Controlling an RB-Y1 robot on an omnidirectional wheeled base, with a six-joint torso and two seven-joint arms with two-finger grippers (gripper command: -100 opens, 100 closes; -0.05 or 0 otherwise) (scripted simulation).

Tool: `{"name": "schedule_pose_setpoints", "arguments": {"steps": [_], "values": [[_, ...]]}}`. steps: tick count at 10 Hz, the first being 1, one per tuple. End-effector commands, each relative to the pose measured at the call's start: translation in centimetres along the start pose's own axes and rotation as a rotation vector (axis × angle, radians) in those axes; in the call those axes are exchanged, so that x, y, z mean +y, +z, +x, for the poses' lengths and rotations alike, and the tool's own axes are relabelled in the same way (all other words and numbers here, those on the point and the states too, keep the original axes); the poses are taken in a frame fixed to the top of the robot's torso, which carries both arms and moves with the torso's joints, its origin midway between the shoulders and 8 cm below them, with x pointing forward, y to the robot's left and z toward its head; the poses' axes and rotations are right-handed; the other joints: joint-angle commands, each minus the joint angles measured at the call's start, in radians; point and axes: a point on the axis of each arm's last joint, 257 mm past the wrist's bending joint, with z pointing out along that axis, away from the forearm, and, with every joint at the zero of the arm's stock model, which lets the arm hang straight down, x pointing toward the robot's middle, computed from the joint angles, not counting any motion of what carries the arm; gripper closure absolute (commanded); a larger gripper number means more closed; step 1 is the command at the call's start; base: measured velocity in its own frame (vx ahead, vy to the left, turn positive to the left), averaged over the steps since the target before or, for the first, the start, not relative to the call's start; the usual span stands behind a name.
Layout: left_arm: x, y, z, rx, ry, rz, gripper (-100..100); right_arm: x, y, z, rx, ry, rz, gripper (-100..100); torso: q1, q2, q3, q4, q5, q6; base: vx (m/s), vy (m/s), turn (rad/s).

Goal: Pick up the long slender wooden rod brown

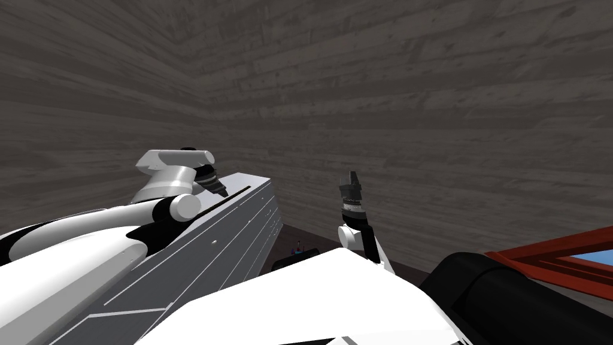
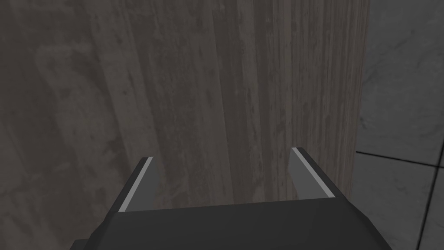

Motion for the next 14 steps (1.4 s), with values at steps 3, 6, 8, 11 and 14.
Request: {"name": "schedule_pose_setpoints", "arguments": {"steps": [3, 6, 8, 11, 14], "values": [[0.2, 0.0, -0.1, -0.005, -0.002, -0.01, -100, 0.0, 0.0, 0.0, 0.0, 0.0, 0.0, 0, 0.0, 0.0, 0.0, 0.0, 0.0, 0.0, 0.008, -0.009, 0.013], [1.3, 0.3, -1.1, -0.035, -0.014, -0.068, -100, 0.0, 0.0, 0.0, 0.0, 0.0, 0.0, 0, 0.0, -0.001, 0.0, 0.0, 0.0, 0.0, 0.012, -0.012, 0.017], [1.3, 0.3, -1.1, -0.035, -0.014, -0.068, -100, 0.0, 0.0, 0.0, 0.0, 0.0, 0.0, 0, 0.0, 0.0, 0.0, 0.0, 0.0, 0.0, 0.009, -0.006, 0.004], [2.4, 0.5, -2.1, -0.063, -0.023, -0.123, -100, 0.0, 0.0, 0.0, 0.0, 0.0, 0.0, 0, 0.0, 0.0, 0.0, 0.0, 0.0, 0.0, 0.008, -0.005, 0.005], [3.4, 0.6, -3.0, -0.09, -0.03, -0.173, -100, 0.0, 0.0, 0.0, 0.0, 0.0, 0.0, 0, 0.0, 0.0, 0.0, 0.0, 0.0, 0.0, 0.008, -0.006, 0.008]]}}
